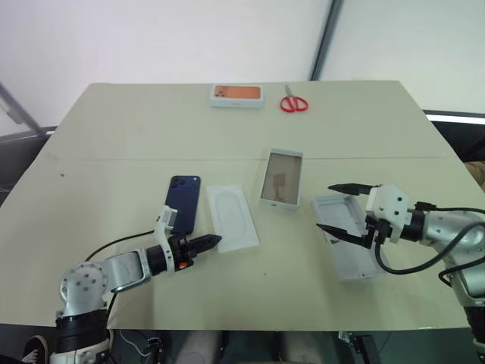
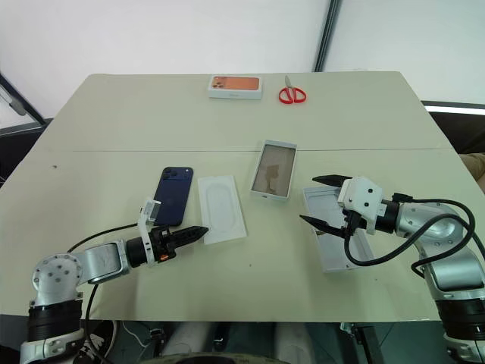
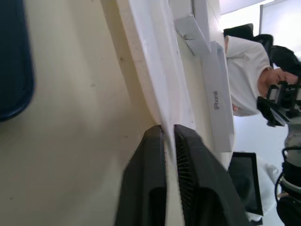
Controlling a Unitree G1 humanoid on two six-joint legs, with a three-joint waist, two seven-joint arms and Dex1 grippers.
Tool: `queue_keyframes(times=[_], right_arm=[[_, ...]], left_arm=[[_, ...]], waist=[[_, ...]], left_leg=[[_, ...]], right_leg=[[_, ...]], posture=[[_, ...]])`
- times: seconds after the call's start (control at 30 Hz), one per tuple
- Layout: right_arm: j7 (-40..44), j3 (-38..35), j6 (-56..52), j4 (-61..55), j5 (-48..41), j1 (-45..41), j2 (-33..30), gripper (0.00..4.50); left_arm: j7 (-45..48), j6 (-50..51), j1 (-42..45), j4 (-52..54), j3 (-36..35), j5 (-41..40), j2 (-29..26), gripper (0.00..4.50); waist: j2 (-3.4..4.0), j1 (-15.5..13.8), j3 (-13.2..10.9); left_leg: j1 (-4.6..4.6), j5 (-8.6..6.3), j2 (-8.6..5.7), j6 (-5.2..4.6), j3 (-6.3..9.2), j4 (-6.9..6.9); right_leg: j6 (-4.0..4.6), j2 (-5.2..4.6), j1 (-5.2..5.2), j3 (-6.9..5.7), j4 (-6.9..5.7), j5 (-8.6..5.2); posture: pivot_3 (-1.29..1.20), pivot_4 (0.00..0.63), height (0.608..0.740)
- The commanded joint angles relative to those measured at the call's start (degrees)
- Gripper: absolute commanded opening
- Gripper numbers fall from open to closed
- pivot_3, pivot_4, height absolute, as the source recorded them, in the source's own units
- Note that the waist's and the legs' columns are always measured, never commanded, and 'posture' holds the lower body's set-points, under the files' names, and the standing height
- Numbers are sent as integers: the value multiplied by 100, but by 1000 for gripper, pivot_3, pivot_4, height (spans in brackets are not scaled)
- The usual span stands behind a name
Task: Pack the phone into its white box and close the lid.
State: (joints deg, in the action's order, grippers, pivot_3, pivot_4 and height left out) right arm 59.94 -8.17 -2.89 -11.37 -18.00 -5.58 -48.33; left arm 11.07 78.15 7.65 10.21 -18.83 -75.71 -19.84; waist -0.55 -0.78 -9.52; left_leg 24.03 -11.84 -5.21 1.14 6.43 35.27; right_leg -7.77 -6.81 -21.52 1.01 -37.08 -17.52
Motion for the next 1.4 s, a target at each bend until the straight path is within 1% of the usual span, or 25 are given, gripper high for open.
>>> queue_keyframes(times=[0.03,0.27,0.37,0.57,0.6,0.63,0.67,0.7,0.73,0.77,0.83,0.93,1.03,1.1,1.23,1.4], right_arm=[[-44,-56,98,-151,4,-22,6,4500],[-101,28,89,-177,40,-59,61,4500],[-153,202,15,-270,49,-221,176,4500],[-170,247,-6,-293,72,-257,203,4500],[-219,662,-269,-87,223,-685,435,4500],[-247,980,-526,95,287,-1046,643,4500],[-269,1226,-803,270,314,-1364,836,4500],[-309,1410,-1005,429,403,-1604,971,4500],[-331,1474,-1111,509,453,-1707,1025,4500],[-343,1613,-1154,645,592,-1842,1083,4500],[-403,1782,-1307,896,697,-2104,1242,4500],[-377,1881,-1291,1059,740,-2268,1363,4500],[-395,1993,-1251,1214,889,-2356,1420,4500],[-368,2001,-1358,1287,826,-2427,1503,4500],[-425,2080,-1448,1562,1008,-2538,1552,4500],[-445,2064,-1525,1644,1019,-2663,1663,4500]], left_arm=[[-75,-32,-29,-54,24,-131,-14,26],[-117,-100,20,-194,-17,-500,-58,26],[-161,-268,96,-285,-177,-744,-94,26],[-203,-397,84,-304,-105,-877,-196,26],[20,-404,250,-429,-160,-634,-569,26],[294,-470,362,-454,-165,-355,-904,26],[565,-411,460,-580,-232,-390,-1138,26],[718,-347,521,-702,-277,-466,-1296,26],[807,-306,541,-787,-282,-557,-1358,26],[868,-204,571,-908,-295,-663,-1445,26],[989,-218,600,-943,-282,-533,-1581,26],[991,-300,614,-948,-305,-450,-1580,26],[1012,-351,604,-916,-318,-414,-1577,26],[1002,-387,596,-905,-315,-371,-1564,26],[977,-443,631,-895,-322,-354,-1497,26],[935,-431,677,-868,-302,-428,-1424,26]], waist=[[-1,3,0],[0,1,0],[-1,6,-1],[-3,3,-2],[-4,5,-2],[-23,64,-11],[-33,120,-16],[-33,171,-16],[-25,162,-12],[-15,141,-8],[-14,130,-8],[-26,135,-15],[-28,145,-15],[-28,147,-15],[-27,157,-15],[-27,155,-15]], left_leg=[[0,0,0,0,0,0],[0,0,0,0,-1,0],[0,0,0,0,0,0],[4,0,-1,0,0,-2],[4,0,-1,0,0,-1],[3,0,0,0,0,-1],[-4,5,10,9,-2,-2],[2,13,23,21,2,-8],[4,22,29,35,4,-19],[4,22,26,35,8,-24],[9,17,12,26,7,-36],[53,32,0,48,5,-17],[49,30,0,47,1,-13],[43,21,5,29,4,-13],[40,24,10,35,5,-17],[43,24,8,35,3,-18]], right_leg=[[1,0,0,0,0,-1],[3,0,-1,0,0,-2],[3,0,-1,1,0,-2],[-2,0,-6,1,2,1],[-2,0,-6,1,2,1],[-1,0,-6,1,1,1],[9,6,-9,6,-8,2],[28,21,-18,3,-4,9],[36,30,-29,4,-9,10],[35,30,-33,1,-12,10],[15,19,-59,2,-5,7],[11,6,-86,4,-7,7],[11,4,-82,6,-12,9],[13,7,-80,5,-25,10],[14,8,-80,7,-40,10],[14,11,-82,8,-38,10]], posture=[[0,150,740],[0,150,740],[0,150,740],[0,150,740],[0,150,740],[0,150,740],[0,150,740],[0,150,740],[0,150,740],[0,150,740],[0,150,740],[0,150,740],[0,150,740],[0,150,740],[0,150,740],[0,150,740]])
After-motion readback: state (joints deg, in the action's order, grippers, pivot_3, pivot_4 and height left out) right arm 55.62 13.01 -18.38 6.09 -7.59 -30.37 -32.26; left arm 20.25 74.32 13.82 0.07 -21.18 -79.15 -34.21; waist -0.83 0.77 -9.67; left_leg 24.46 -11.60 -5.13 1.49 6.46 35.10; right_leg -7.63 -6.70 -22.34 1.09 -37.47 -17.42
